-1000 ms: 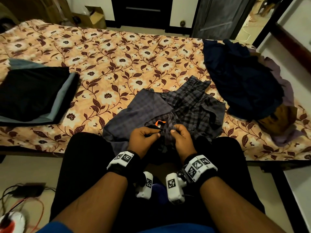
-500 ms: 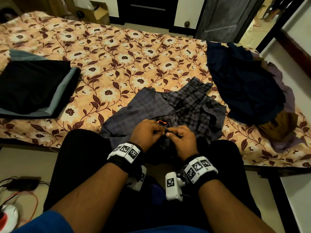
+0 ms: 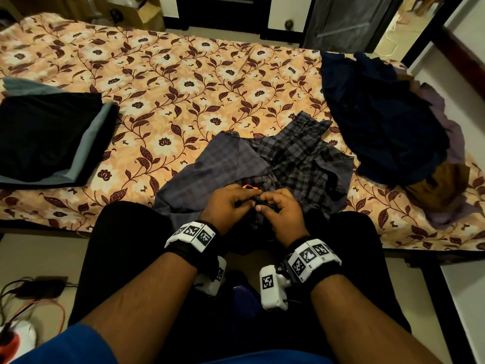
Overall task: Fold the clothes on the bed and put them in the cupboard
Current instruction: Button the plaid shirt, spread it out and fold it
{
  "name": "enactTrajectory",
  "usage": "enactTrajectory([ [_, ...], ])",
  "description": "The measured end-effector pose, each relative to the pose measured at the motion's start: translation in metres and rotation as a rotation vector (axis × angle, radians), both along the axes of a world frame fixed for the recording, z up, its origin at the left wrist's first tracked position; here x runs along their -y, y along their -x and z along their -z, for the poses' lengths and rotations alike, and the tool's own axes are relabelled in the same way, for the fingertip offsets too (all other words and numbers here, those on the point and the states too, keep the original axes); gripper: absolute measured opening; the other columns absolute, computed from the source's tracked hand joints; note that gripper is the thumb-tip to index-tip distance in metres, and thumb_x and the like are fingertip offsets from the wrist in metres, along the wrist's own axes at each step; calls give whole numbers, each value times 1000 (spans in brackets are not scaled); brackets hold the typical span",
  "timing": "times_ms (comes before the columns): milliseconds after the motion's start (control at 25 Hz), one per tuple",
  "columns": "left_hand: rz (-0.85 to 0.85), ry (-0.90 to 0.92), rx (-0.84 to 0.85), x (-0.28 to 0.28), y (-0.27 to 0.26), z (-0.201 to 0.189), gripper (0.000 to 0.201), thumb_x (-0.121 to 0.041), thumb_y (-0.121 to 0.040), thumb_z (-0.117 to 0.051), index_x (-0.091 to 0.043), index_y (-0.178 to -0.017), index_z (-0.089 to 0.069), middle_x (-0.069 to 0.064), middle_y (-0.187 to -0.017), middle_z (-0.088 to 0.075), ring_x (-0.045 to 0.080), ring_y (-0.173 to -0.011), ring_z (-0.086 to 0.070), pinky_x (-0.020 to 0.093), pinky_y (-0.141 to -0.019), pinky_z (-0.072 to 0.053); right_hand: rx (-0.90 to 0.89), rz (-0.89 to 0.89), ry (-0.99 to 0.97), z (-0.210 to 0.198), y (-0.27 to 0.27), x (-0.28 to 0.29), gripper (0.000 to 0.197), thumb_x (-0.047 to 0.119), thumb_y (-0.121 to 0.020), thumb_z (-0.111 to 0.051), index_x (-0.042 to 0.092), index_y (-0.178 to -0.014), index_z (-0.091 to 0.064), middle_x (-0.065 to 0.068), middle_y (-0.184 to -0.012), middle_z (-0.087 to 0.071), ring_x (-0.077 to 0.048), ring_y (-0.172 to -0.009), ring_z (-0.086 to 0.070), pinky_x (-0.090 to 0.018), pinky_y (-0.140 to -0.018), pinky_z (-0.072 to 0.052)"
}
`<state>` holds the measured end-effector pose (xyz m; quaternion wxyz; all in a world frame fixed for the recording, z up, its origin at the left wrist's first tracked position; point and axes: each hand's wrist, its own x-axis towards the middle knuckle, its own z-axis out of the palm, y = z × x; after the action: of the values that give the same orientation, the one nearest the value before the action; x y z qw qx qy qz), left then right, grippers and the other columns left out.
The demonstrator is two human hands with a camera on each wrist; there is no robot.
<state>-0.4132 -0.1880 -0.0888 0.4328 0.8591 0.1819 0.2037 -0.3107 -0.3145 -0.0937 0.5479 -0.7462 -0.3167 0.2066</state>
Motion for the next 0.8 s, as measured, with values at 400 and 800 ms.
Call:
enactTrajectory([
  [400,-124,128,-68,5,0,-8,10,-9,-82,-73,-8,-90,-79,4,-86,-76,-3,-76,-66,9,-73,-51,183,28,171,3,1,-4,12,14,-86,-67,9,-97,-72,2,-92,-56,-18,-88,-60,-31,-79,-51],
  [800,52,267,-146,4,-4,-20,19,-11,-86,-70,-10,-104,-76,0,-98,-75,4,-88,-70,21,-81,-56,323,144,522,-36,13,1,26,26,-96,-48,24,-119,-61,-8,-113,-67,-34,-104,-60,-38,-80,-45],
])
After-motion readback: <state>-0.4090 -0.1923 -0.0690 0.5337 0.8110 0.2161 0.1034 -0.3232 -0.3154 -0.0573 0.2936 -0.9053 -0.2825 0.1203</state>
